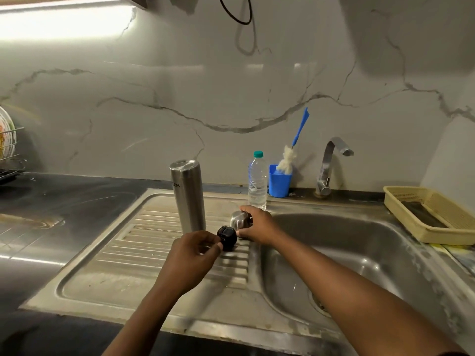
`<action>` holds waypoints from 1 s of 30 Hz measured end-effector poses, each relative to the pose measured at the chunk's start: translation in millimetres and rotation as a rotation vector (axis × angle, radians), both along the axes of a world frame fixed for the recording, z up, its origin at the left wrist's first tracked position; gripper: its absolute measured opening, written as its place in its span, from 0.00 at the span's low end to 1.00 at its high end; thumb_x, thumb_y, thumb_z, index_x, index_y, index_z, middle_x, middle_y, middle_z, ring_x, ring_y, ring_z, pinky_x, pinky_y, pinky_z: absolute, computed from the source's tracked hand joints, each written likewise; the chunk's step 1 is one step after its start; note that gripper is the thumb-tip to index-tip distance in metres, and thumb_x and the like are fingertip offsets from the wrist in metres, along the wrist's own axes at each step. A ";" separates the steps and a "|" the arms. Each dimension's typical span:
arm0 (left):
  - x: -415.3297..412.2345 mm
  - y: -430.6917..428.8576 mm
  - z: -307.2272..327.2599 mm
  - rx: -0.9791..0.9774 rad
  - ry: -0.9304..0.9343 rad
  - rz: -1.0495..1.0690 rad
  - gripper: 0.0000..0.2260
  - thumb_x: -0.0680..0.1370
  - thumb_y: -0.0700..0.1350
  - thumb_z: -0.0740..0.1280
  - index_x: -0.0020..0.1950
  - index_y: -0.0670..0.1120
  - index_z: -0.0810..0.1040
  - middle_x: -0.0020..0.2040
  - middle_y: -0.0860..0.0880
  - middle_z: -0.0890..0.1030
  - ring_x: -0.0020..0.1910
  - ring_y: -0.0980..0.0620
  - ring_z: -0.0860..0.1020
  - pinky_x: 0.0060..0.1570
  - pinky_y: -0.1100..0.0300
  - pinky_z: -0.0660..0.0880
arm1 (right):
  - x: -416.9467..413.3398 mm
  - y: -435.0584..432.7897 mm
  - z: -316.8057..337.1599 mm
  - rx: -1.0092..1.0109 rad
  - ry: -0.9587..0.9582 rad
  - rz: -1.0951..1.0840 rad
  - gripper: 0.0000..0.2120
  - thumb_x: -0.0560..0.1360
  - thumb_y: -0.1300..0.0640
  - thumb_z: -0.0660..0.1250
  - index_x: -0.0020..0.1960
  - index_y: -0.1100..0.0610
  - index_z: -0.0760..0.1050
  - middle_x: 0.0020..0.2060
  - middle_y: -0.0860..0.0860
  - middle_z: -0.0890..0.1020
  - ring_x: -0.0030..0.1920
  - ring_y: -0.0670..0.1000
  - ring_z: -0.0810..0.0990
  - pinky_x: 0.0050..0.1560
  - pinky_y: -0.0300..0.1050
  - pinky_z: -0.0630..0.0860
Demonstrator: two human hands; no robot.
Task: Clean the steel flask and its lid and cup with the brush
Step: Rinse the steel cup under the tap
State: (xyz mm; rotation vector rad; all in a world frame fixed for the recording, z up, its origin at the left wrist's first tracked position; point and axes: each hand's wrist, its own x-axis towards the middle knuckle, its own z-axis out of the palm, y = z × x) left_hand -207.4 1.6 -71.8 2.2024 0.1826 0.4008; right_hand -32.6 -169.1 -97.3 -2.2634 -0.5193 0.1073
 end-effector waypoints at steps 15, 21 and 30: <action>1.3 -6.5 -1.8 -0.074 -0.056 0.007 0.02 0.79 0.49 0.75 0.48 0.55 0.88 0.43 0.58 0.87 0.44 0.65 0.82 0.44 0.63 0.77 | 7.7 -38.2 56.7 0.083 -0.266 -0.182 0.28 0.75 0.56 0.75 0.74 0.53 0.72 0.67 0.53 0.78 0.65 0.53 0.78 0.61 0.45 0.75; -0.5 -9.9 1.0 -0.110 -0.074 0.017 0.03 0.79 0.47 0.75 0.48 0.55 0.87 0.42 0.58 0.87 0.46 0.66 0.82 0.43 0.64 0.75 | 33.8 -26.7 102.3 0.155 -0.358 -0.298 0.28 0.76 0.55 0.74 0.74 0.56 0.71 0.70 0.54 0.77 0.68 0.54 0.77 0.68 0.51 0.76; 31.9 34.4 11.3 -0.069 -0.319 0.401 0.37 0.68 0.57 0.84 0.70 0.51 0.68 0.65 0.48 0.72 0.62 0.48 0.76 0.59 0.45 0.80 | 41.6 -11.9 119.7 0.177 -0.442 -0.309 0.21 0.77 0.56 0.72 0.69 0.56 0.75 0.66 0.52 0.78 0.63 0.52 0.79 0.55 0.40 0.71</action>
